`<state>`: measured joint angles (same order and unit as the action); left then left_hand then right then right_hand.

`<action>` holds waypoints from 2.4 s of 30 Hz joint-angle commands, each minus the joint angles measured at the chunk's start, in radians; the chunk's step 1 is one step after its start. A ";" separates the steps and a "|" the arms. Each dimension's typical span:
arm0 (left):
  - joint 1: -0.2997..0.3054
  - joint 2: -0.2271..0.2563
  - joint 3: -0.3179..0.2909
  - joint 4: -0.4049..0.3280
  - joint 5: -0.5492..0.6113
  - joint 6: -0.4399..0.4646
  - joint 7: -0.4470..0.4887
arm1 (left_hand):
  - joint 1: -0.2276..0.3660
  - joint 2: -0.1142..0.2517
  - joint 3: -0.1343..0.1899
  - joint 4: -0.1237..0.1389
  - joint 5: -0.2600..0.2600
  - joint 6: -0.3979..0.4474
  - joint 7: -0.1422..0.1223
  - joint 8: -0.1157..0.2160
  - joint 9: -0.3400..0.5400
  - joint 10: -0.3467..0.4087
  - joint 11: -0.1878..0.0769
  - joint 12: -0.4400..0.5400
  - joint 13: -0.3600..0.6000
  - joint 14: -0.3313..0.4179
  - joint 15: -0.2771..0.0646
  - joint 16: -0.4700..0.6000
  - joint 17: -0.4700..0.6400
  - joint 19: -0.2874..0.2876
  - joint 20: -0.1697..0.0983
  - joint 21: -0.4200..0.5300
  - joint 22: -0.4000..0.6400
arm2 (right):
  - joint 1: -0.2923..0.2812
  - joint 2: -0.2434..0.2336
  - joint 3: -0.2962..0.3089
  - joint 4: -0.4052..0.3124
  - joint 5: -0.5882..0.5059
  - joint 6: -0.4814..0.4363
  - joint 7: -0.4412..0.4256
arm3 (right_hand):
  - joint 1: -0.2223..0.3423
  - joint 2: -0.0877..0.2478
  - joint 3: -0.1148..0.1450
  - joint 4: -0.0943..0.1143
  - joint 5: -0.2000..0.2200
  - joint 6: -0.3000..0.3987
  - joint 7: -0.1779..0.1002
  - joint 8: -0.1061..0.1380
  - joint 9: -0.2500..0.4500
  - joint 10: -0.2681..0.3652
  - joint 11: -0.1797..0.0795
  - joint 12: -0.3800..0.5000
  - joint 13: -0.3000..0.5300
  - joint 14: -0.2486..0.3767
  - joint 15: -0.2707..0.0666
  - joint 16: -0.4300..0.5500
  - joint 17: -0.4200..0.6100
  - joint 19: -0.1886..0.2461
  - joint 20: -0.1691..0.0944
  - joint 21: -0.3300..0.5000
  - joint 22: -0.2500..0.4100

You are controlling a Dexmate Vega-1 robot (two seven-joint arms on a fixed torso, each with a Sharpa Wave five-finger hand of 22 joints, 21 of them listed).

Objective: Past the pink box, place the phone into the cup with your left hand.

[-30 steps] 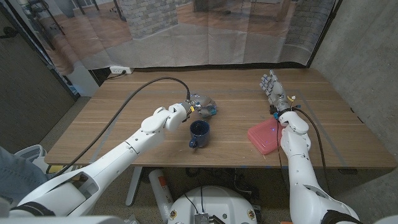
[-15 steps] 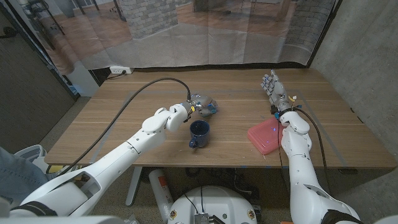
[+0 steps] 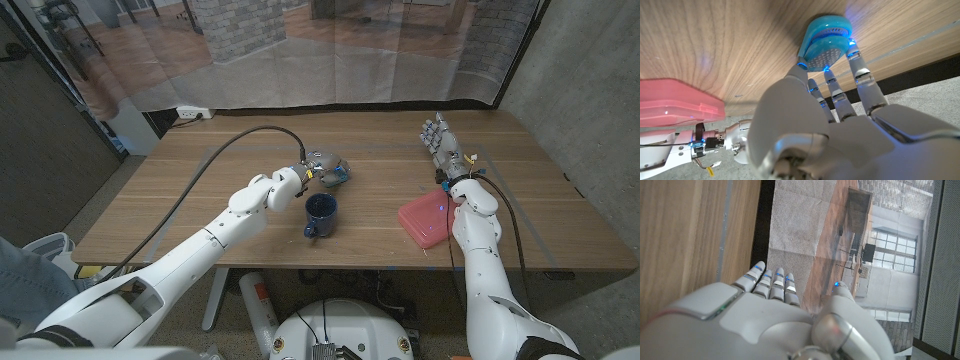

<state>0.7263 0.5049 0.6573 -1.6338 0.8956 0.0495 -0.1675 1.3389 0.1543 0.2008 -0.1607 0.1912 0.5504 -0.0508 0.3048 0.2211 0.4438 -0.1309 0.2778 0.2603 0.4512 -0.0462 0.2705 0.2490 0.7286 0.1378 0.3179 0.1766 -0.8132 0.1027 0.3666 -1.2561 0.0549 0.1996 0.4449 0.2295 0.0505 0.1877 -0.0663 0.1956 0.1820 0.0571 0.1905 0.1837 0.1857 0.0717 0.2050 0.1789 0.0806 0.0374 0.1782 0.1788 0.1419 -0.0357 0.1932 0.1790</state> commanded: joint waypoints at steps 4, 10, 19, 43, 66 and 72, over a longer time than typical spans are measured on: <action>0.003 -0.007 0.016 0.008 0.022 0.046 -0.005 | -0.028 -0.025 -0.011 0.026 -0.009 -0.004 -0.028 -0.007 0.006 -0.008 -0.019 -0.006 0.007 -0.013 -0.022 -0.008 0.005 -0.020 0.023 -0.015 0.002 | 0.017 -0.002 0.003 0.034 -0.005 0.001 0.003 | -0.001 0.002 0.004 -0.007 0.004 0.006 -0.006 0.005 0.005 0.012 0.000 0.004 0.004 0.011 0.001 0.008 0.004 0.002 -0.004 0.008 0.006; -0.003 -0.011 0.024 0.020 0.022 0.042 0.005 | -0.033 -0.022 -0.010 0.031 -0.008 -0.017 -0.028 -0.013 0.006 -0.012 -0.017 -0.010 0.009 -0.009 -0.021 -0.008 0.008 -0.014 0.024 -0.016 0.004 | 0.019 -0.003 0.006 0.041 -0.007 0.001 0.005 | -0.002 0.002 0.003 -0.007 0.004 0.007 -0.007 0.005 0.005 0.013 0.000 0.004 0.004 0.012 0.000 0.008 0.004 0.002 -0.003 0.008 0.006; -0.003 -0.021 0.015 0.035 -0.009 0.032 0.021 | 0.033 0.000 0.034 0.006 -0.001 0.003 -0.006 -0.008 0.014 0.003 -0.005 -0.006 0.017 0.027 -0.032 0.000 0.018 0.024 -0.013 -0.007 0.006 | 0.015 -0.002 0.014 0.045 -0.003 0.008 0.008 | -0.002 0.002 0.003 -0.007 0.004 0.009 -0.011 0.006 0.005 0.012 -0.003 0.004 0.004 0.014 0.001 0.009 0.004 0.003 -0.001 0.008 0.006; -0.004 -0.027 -0.001 0.029 -0.048 0.058 0.016 | 0.112 -0.005 0.090 -0.002 0.007 0.066 0.046 0.020 0.037 0.067 0.026 0.016 0.036 0.121 -0.042 0.015 0.033 0.118 -0.101 0.020 0.004 | 0.008 0.008 0.011 0.026 -0.005 -0.005 0.008 | -0.004 0.003 0.002 -0.008 0.004 0.012 -0.013 0.006 0.005 0.014 -0.003 0.005 0.004 0.016 0.001 0.009 0.004 0.003 0.001 0.008 0.006; -0.010 -0.015 -0.014 -0.008 -0.043 0.072 0.012 | 0.111 -0.005 0.098 0.010 0.008 0.055 0.045 0.014 0.041 0.060 0.025 0.012 0.042 0.111 -0.036 0.003 0.037 0.109 -0.094 0.013 0.003 | -0.012 0.014 -0.004 -0.047 0.001 -0.010 0.000 | -0.005 0.003 0.001 -0.009 0.004 0.011 -0.013 0.006 0.005 0.014 -0.003 0.005 0.005 0.016 0.002 0.009 0.004 0.003 0.003 0.009 0.006; -0.011 -0.011 -0.016 -0.018 -0.040 0.071 0.009 | 0.110 -0.005 0.099 0.011 0.007 0.055 0.044 0.013 0.041 0.057 0.026 0.010 0.043 0.110 -0.037 0.001 0.038 0.108 -0.093 0.012 0.003 | -0.020 0.018 -0.004 -0.061 0.007 -0.012 -0.004 | -0.006 0.003 0.000 -0.010 0.004 0.012 -0.013 0.006 0.005 0.014 -0.001 0.005 0.005 0.016 0.001 0.008 0.004 0.003 0.002 0.009 0.006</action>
<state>0.7201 0.4879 0.6460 -1.6358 0.8523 0.1229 -0.1578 1.4422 0.1520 0.2953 -0.1527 0.1907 0.6056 -0.0094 0.3203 0.2599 0.5032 -0.1071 0.2885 0.2998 0.5616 -0.0508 0.2736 0.2857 0.7751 0.1091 0.3330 0.1756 -0.8212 0.1153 0.3670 -1.2884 0.0550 0.1916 0.4493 0.2295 0.0505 0.1835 -0.0705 0.1956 0.1894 0.0499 0.1905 0.1837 0.1911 0.0663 0.2050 0.1789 0.0894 0.0392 0.1782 0.1788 0.1419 -0.0357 0.1932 0.1790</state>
